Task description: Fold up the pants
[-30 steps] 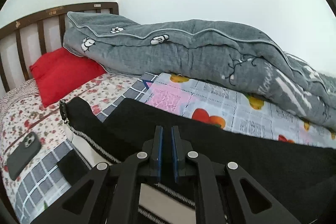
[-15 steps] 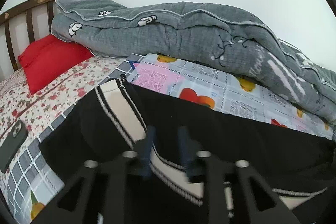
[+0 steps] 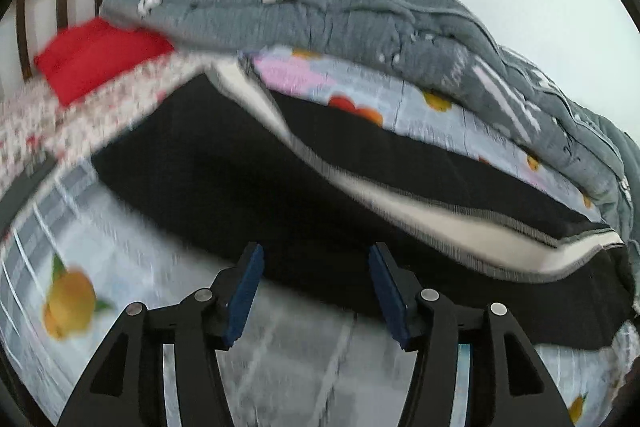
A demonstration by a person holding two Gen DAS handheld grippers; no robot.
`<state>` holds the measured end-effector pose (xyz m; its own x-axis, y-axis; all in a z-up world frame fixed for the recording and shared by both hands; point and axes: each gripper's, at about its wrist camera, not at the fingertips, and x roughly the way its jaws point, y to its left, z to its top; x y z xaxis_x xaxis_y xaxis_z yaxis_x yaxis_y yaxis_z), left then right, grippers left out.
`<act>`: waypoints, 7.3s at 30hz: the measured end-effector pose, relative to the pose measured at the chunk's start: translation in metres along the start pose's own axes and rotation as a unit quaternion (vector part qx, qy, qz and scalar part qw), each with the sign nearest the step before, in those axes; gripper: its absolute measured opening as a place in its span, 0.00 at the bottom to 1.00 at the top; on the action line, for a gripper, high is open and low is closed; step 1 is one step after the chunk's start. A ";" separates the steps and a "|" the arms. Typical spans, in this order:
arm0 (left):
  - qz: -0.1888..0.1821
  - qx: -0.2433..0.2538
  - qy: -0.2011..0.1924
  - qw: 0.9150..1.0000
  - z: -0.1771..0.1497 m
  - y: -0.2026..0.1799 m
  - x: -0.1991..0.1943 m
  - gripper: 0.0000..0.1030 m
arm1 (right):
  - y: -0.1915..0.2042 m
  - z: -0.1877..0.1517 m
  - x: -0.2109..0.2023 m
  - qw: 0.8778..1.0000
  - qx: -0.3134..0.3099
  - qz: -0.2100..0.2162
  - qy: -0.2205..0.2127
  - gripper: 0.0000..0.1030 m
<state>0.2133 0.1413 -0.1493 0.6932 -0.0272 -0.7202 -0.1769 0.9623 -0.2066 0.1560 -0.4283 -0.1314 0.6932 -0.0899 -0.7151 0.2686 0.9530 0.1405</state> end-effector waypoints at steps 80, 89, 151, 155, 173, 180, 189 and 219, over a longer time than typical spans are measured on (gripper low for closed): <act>0.047 -0.028 -0.036 0.998 0.015 0.061 -0.077 0.54 | -0.004 -0.080 -0.113 1.000 0.001 0.027 -0.007 0.40; 0.064 -0.004 -0.012 0.998 0.057 0.083 -0.022 0.54 | 0.028 -0.058 -0.082 1.000 -0.003 0.026 -0.003 0.40; 0.137 -0.029 0.004 0.990 0.073 0.111 0.050 0.56 | 0.116 0.006 0.071 0.949 -0.274 0.103 0.117 0.60; 0.136 -0.028 0.006 0.990 0.073 0.111 0.052 0.56 | 0.115 0.008 0.075 0.945 -0.275 0.119 0.132 0.60; 0.087 -0.050 -0.086 0.991 0.078 0.114 0.021 0.17 | 0.111 0.038 0.035 0.959 -0.248 0.135 0.005 0.04; 0.125 -0.068 -0.037 0.989 0.076 0.114 0.053 0.18 | 0.131 0.026 0.088 0.961 -0.262 0.068 0.051 0.04; 0.167 -0.053 -0.009 0.984 0.075 0.101 0.046 0.50 | 0.105 0.041 0.070 0.980 -0.190 0.043 0.047 0.31; 0.138 -0.052 -0.006 0.989 0.033 0.095 -0.017 0.58 | -0.046 0.023 0.005 0.990 -0.083 -0.115 0.010 0.50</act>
<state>0.2082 0.2418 -0.1349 0.6172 0.2356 -0.7507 -0.4303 0.8998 -0.0713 0.1622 -0.4786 -0.1256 0.6124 -0.3048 -0.7294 0.3017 0.9430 -0.1407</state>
